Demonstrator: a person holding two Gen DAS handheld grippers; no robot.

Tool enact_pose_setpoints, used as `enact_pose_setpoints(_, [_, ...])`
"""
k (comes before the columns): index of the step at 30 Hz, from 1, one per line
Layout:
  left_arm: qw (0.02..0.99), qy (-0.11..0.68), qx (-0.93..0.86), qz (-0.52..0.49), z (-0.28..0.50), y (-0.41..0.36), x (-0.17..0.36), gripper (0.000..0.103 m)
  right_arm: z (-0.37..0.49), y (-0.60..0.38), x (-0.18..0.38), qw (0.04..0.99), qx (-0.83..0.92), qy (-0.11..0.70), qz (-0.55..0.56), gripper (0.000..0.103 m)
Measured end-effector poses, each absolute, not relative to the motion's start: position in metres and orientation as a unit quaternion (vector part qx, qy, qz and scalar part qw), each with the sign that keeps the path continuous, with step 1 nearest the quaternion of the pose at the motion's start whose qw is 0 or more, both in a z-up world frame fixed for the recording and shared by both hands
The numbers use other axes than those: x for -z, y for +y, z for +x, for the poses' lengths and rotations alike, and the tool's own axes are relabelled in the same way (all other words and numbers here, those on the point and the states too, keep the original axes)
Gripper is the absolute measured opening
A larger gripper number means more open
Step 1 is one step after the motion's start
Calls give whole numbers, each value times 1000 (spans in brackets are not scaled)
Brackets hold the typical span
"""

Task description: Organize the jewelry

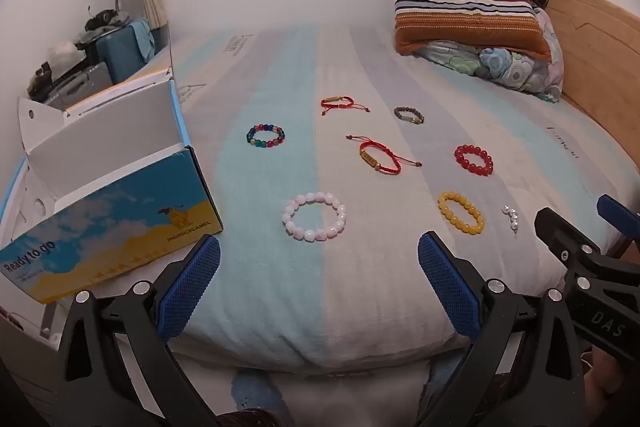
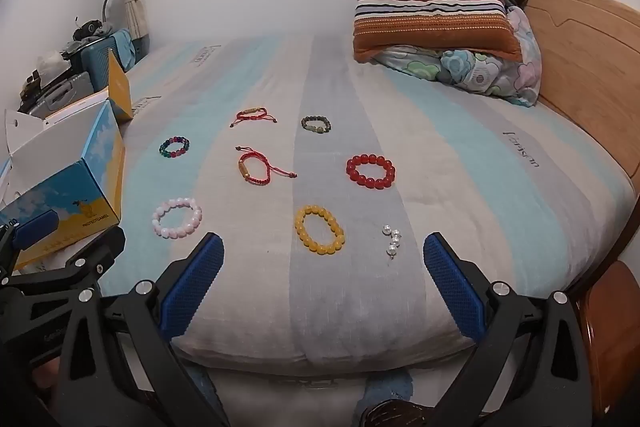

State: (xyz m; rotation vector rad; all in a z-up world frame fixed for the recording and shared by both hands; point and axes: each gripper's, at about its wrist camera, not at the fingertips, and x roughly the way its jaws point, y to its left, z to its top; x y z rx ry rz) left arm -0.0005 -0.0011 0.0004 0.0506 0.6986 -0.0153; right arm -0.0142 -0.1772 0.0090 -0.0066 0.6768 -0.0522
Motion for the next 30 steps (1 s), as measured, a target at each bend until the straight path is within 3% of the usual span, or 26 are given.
enact_pose_setpoints(30, [939,345,19,5,-1,7,-10,98,-11,-176,-4,941,19,338,7,96])
